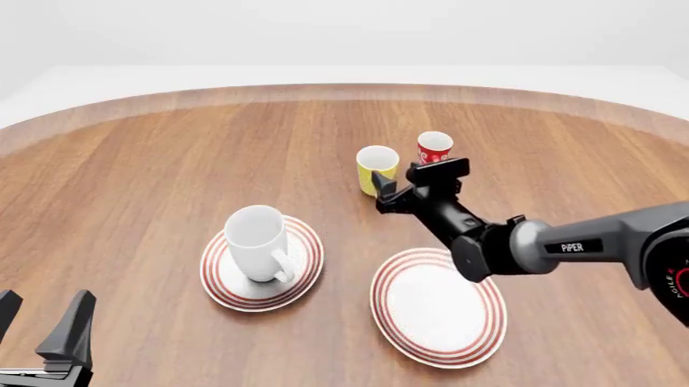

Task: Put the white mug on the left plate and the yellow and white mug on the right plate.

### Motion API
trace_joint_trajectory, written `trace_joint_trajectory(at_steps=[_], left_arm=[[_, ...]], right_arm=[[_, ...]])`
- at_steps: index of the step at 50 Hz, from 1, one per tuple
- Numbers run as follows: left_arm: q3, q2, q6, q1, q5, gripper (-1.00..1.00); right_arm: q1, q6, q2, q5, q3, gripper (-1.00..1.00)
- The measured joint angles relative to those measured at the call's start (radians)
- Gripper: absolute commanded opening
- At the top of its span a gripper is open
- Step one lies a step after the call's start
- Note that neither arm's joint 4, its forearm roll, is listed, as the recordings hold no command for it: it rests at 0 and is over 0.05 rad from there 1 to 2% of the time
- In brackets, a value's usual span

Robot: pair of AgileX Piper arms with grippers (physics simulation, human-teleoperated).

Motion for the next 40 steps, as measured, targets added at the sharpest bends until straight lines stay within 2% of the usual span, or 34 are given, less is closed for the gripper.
trace_joint_trajectory(at_steps=[40], left_arm=[[0.000,0.000,0.000,0.000,0.000,1.00]], right_arm=[[-0.032,0.022,0.159,0.036,-0.155,1.00]])
